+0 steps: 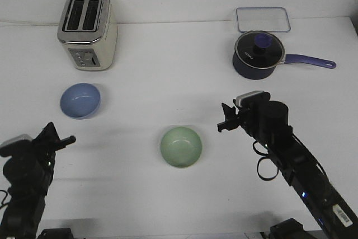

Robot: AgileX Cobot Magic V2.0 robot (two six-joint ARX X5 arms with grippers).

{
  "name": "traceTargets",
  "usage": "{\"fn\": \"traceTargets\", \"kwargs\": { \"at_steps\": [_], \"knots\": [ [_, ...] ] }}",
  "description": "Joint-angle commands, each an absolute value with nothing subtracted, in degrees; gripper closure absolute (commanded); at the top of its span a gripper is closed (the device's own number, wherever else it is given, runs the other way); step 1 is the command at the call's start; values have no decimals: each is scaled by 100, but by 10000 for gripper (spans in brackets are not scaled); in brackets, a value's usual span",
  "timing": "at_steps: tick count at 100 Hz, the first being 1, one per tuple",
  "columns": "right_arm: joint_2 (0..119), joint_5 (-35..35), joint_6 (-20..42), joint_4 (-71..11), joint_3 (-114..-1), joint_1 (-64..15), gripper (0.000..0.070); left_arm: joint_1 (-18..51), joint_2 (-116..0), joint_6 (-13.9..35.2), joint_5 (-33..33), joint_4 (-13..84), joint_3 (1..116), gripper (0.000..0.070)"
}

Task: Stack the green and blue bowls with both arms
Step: 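Reach the left gripper to the light blue bowl and grasp its rim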

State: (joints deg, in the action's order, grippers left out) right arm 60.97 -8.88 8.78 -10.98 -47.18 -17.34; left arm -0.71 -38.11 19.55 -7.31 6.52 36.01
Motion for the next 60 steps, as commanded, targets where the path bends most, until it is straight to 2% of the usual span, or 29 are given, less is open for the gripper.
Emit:
{"fn": "traceTargets", "kwargs": {
  "at_steps": [1,14,18,24,32,37,60],
  "knots": [
    [5955,-856,797,-766,-4281,-1723,431,-141,-4775,1540,-666,943,4259,687],
    [5581,-860,948,-401,-3533,-1712,431,-261,-6215,1236,-543,1688,5448,681],
    [5509,-860,982,-395,-3393,-1712,431,-303,-6587,1223,-513,1876,5765,648],
    [5452,-867,1013,-401,-3267,-1712,431,-379,-7096,1223,-377,2158,6202,487],
    [5437,-902,1037,-408,-3210,-1712,431,-469,-7660,1199,-163,2449,6676,205],
    [5437,-899,1033,-379,-3210,-1712,431,-513,-7953,1151,-99,2574,6895,109],
    [5439,-899,1031,-250,-3210,-1712,431,-714,-8873,1081,34,2703,7227,117]
  ]
}}
